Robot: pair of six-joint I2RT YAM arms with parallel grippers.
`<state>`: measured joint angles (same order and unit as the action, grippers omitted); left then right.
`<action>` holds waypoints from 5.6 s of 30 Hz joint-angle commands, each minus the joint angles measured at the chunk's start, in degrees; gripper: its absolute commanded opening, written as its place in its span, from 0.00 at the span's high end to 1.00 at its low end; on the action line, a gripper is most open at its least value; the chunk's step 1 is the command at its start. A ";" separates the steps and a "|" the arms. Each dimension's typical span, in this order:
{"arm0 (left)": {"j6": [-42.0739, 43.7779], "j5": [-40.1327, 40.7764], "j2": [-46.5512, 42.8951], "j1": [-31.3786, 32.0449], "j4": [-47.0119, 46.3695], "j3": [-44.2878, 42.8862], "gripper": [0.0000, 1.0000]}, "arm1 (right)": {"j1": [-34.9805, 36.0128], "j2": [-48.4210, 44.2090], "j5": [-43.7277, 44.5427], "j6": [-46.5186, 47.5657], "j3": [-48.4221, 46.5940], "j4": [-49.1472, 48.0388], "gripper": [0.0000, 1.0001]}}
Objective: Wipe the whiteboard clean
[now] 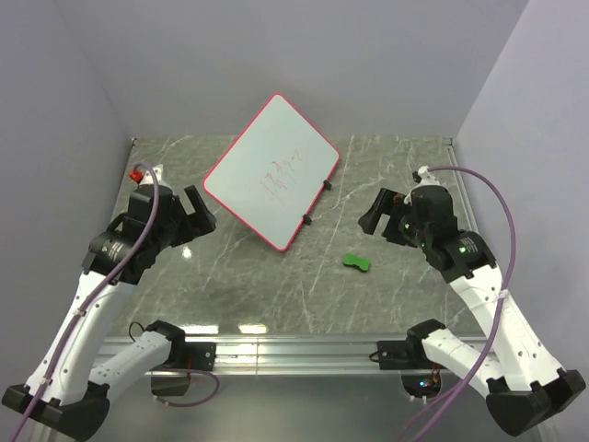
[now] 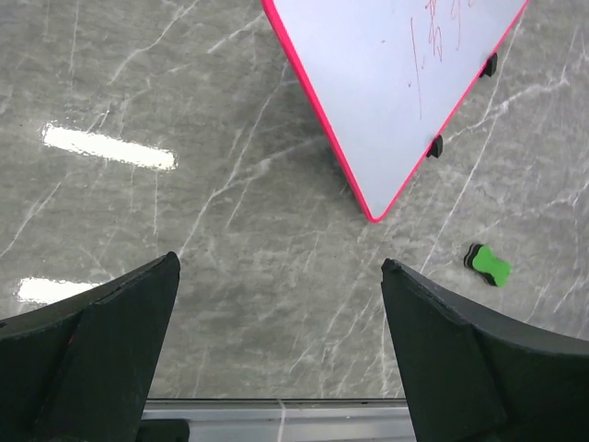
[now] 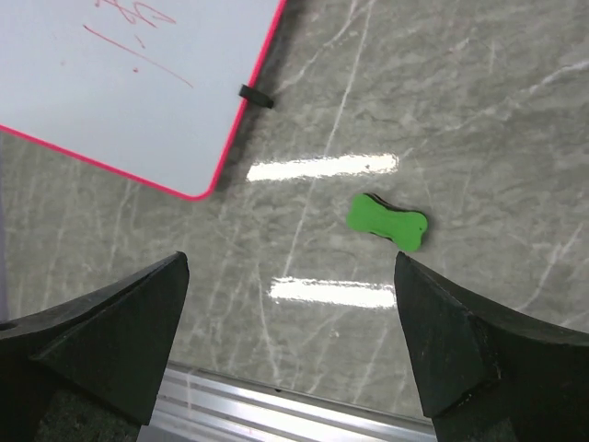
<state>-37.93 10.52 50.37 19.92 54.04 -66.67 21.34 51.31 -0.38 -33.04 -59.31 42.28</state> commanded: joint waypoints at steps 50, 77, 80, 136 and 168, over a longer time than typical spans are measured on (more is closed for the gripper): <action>-3.11 3.10 -6.08 2.67 13.28 -5.22 0.04 | 9.95 32.28 8.38 15.90 7.54 -10.46 0.00; -8.83 1.17 -8.54 2.67 11.17 -0.21 0.08 | 8.90 43.42 15.67 10.98 1.40 0.70 0.00; -8.04 1.52 -7.05 2.67 11.35 -1.52 0.08 | 7.75 46.24 15.85 11.06 -0.45 -0.09 0.00; -3.73 -0.24 -8.54 2.75 11.44 1.46 0.08 | 5.46 39.57 7.59 -8.45 -0.36 0.34 0.29; -1.09 -0.15 -7.22 2.67 10.65 2.07 0.08 | 5.38 47.74 11.28 -11.96 -1.86 0.17 0.32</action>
<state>-40.73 10.33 43.35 22.44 65.76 -64.88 26.96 98.37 8.25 -44.07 -61.04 43.00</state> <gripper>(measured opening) 0.919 0.689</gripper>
